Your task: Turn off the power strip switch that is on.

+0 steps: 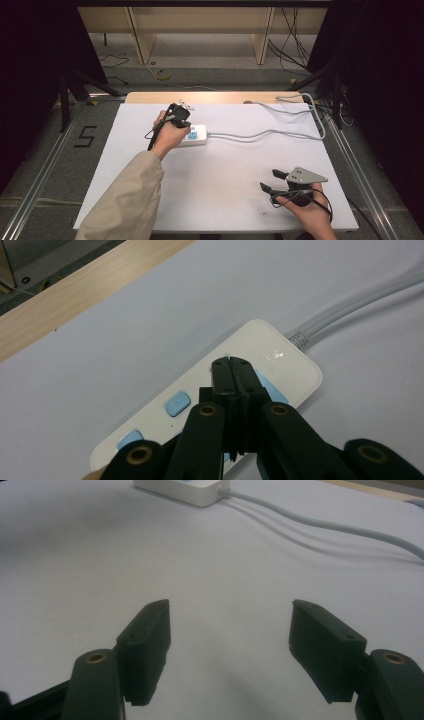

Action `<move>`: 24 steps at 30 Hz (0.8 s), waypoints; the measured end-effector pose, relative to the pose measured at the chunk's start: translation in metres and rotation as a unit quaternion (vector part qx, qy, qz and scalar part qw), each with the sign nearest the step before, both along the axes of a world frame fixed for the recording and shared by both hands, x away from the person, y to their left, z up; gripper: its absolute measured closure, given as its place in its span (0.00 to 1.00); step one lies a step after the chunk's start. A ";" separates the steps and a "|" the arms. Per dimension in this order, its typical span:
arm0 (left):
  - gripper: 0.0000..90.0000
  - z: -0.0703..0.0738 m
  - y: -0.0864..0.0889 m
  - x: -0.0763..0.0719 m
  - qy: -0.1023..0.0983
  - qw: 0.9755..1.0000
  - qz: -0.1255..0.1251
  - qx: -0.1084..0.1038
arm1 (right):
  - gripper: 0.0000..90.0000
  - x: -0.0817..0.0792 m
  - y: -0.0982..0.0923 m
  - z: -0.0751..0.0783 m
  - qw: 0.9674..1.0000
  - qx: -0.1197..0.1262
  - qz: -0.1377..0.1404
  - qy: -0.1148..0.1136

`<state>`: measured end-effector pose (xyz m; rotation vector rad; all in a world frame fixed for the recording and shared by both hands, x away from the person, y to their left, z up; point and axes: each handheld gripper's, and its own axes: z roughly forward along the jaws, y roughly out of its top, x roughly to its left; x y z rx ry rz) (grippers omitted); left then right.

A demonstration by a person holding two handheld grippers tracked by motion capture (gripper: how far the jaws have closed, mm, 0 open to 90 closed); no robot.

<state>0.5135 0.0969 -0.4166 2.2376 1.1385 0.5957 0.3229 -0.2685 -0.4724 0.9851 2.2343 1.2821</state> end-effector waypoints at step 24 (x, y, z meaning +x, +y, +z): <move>0.99 -0.012 -0.008 0.016 0.023 1.000 0.006 0.007 | 0.38 0.001 0.001 0.000 1.000 0.000 0.002 -0.002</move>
